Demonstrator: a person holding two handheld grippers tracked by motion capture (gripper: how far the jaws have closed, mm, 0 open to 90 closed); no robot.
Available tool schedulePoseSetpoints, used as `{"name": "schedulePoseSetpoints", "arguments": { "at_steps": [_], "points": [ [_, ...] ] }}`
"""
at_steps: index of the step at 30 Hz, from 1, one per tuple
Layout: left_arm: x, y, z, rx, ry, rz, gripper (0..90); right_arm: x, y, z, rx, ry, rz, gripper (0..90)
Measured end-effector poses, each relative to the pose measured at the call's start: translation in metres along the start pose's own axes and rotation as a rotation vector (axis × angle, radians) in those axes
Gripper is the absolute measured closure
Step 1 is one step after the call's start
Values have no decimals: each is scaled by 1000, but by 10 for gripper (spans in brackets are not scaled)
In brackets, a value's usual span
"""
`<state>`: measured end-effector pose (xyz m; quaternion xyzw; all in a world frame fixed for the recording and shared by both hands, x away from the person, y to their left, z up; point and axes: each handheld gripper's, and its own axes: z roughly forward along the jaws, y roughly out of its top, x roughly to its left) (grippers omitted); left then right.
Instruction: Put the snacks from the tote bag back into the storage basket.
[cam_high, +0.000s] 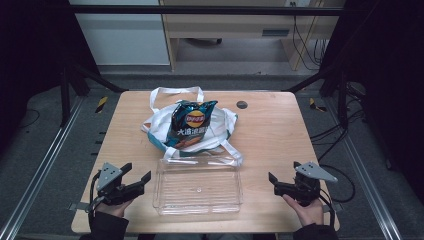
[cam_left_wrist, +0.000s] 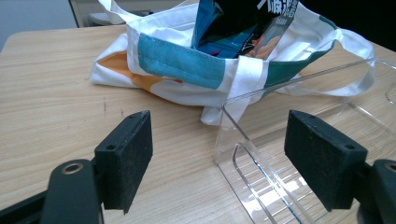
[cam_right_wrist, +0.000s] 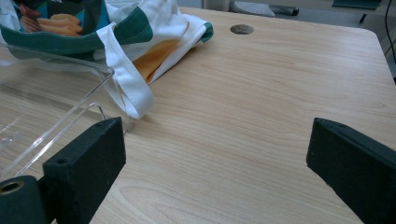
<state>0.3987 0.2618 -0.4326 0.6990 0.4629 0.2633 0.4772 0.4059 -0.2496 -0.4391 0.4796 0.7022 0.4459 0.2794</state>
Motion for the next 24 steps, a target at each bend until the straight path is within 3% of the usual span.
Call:
{"name": "schedulePoseSetpoints", "arguments": {
  "at_steps": [24],
  "points": [
    [-5, 7, -3, -19, -22, 0, 214, 1, 0, 0, 3, 7, -2, 49]
  ]
}}
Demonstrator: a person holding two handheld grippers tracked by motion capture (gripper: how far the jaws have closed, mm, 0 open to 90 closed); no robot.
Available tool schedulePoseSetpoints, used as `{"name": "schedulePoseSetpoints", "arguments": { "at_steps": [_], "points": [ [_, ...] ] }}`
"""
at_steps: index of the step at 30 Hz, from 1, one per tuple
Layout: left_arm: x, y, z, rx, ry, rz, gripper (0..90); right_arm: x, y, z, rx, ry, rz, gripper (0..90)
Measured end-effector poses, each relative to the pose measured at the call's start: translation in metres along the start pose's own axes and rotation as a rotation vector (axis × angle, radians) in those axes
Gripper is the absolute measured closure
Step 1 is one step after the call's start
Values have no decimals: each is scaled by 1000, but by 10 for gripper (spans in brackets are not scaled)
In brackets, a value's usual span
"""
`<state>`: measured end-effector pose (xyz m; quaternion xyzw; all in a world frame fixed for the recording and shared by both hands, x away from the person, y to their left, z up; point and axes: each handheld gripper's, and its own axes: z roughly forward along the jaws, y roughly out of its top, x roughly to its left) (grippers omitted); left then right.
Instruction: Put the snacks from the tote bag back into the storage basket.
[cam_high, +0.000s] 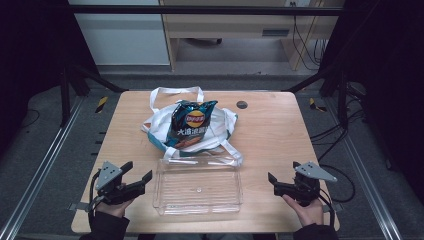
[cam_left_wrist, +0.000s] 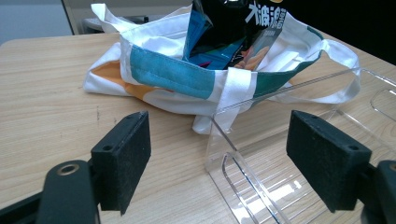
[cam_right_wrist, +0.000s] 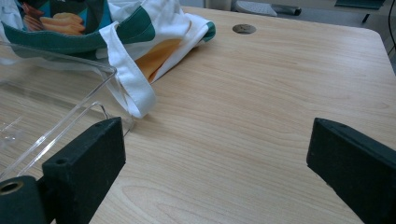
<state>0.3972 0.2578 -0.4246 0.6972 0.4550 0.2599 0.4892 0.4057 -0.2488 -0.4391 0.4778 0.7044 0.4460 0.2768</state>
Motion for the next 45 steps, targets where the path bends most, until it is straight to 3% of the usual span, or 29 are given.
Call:
{"name": "schedulePoseSetpoints", "arguments": {
  "at_steps": [9, 17, 27, 32, 45],
  "points": [
    [-4, 9, -2, -38, -2, 7, 188, 1, 0, 0, 4, -8, -5, 49],
    [-9, 20, 2, -37, -26, 11, 161, 0, 0, 0, 5, -11, -4, 49],
    [-18, 35, 10, -41, -38, 49, 154, 0, 0, 0, 7, -13, 1, 49],
    [-25, 45, 16, -49, -32, 87, 156, 0, 0, 0, 5, -11, 2, 49],
    [-29, 66, 23, -72, -36, 93, 167, 0, 0, 0, 3, -12, 1, 49]
  ]
}}
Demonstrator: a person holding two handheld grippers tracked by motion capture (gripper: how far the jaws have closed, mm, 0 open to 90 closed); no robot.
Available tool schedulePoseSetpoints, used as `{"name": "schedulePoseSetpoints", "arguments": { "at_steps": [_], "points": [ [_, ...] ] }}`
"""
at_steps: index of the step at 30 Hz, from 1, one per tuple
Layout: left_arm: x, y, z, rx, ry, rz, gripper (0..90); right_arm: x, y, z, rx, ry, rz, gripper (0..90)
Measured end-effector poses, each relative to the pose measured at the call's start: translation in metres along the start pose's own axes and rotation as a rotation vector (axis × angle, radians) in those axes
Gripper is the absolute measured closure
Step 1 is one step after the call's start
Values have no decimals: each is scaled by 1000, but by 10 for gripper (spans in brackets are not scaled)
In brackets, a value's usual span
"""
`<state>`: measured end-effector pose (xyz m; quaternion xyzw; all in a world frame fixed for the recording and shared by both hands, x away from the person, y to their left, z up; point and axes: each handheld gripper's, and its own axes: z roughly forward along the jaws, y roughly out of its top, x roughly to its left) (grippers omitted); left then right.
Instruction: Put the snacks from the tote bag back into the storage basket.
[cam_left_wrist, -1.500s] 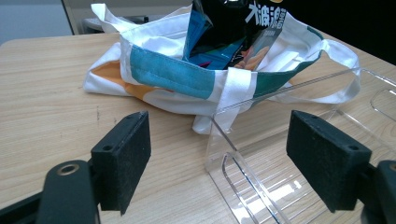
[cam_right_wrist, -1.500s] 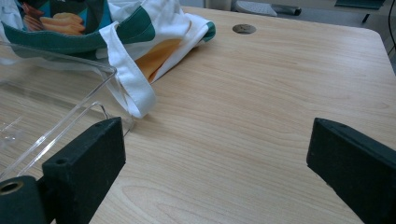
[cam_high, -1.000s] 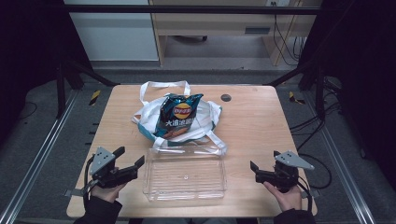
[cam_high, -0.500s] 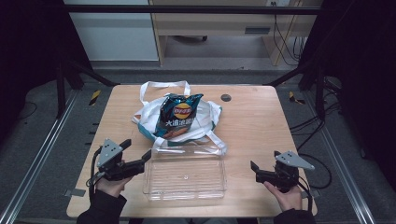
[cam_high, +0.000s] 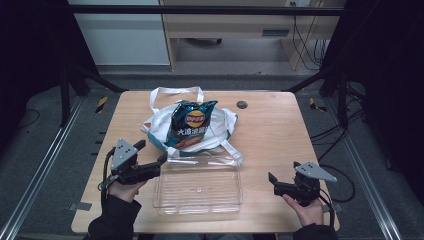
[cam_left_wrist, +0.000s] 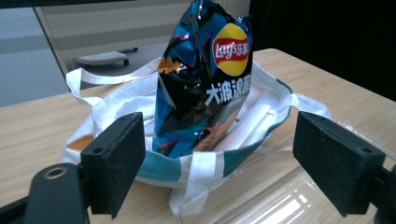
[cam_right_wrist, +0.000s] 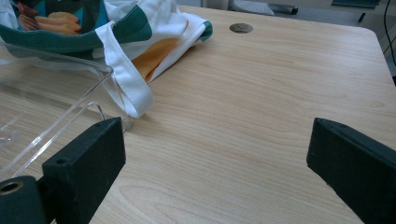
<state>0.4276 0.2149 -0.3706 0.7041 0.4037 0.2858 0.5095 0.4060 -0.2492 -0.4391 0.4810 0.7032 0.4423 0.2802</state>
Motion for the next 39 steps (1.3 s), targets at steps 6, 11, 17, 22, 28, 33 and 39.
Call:
{"name": "schedulePoseSetpoints", "arguments": {
  "at_steps": [6, 11, 17, 22, 28, 33, 39],
  "points": [
    [1, 11, 6, -14, 11, -2, 168, 0, 0, 0, -4, -1, 0, 49],
    [0, 17, 14, -10, 23, 18, 168, 0, 0, 0, 2, -1, 1, 49],
    [-3, 22, 27, 3, 35, 40, 169, 0, 0, 0, -2, 1, 3, 50],
    [-3, 28, 36, 3, 43, 41, 185, 0, 0, 0, 0, 2, 5, 50],
    [-3, 31, 45, 12, 43, 38, 208, 0, 0, 0, -3, 5, 2, 51],
    [-3, 33, 52, 23, 37, 34, 243, 0, 0, 0, -4, 6, 0, 51],
    [-4, 37, 58, 32, 40, 36, 274, 0, 0, 0, -3, 8, 1, 51]
  ]
}}
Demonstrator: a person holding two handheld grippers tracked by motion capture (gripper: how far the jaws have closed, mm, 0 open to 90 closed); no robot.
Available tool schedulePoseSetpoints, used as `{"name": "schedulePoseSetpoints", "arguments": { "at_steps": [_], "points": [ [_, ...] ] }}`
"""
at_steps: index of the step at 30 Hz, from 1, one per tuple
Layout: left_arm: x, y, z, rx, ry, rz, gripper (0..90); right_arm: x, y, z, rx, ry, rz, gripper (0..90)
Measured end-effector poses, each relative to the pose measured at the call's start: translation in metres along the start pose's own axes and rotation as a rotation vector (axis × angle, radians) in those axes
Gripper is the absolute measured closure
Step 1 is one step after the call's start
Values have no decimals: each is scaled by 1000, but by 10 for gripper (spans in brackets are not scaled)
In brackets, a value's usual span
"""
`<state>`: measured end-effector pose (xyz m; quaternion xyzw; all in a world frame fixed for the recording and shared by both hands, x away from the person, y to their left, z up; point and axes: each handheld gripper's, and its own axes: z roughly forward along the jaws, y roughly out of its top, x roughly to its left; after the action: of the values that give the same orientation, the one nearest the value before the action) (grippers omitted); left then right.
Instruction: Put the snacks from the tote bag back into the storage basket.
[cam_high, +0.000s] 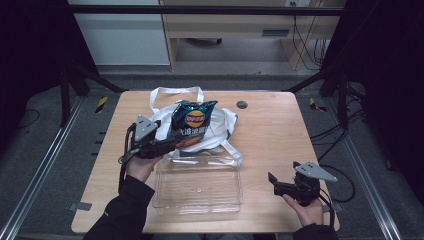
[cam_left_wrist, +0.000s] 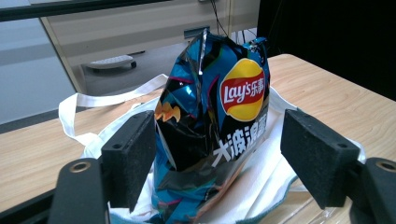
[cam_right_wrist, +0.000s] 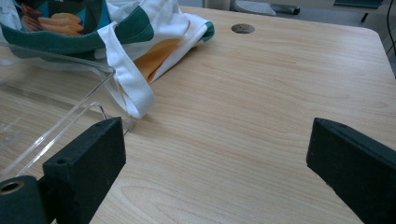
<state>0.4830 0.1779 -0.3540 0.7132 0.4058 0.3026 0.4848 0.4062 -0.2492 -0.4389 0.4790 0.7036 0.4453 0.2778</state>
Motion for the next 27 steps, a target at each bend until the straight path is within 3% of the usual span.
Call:
{"name": "schedulePoseSetpoints", "arguments": {
  "at_steps": [27],
  "points": [
    [1, 6, 31, 69, 25, -6, 461, 0, 0, 0, 5, 2, -6, 52]
  ]
}}
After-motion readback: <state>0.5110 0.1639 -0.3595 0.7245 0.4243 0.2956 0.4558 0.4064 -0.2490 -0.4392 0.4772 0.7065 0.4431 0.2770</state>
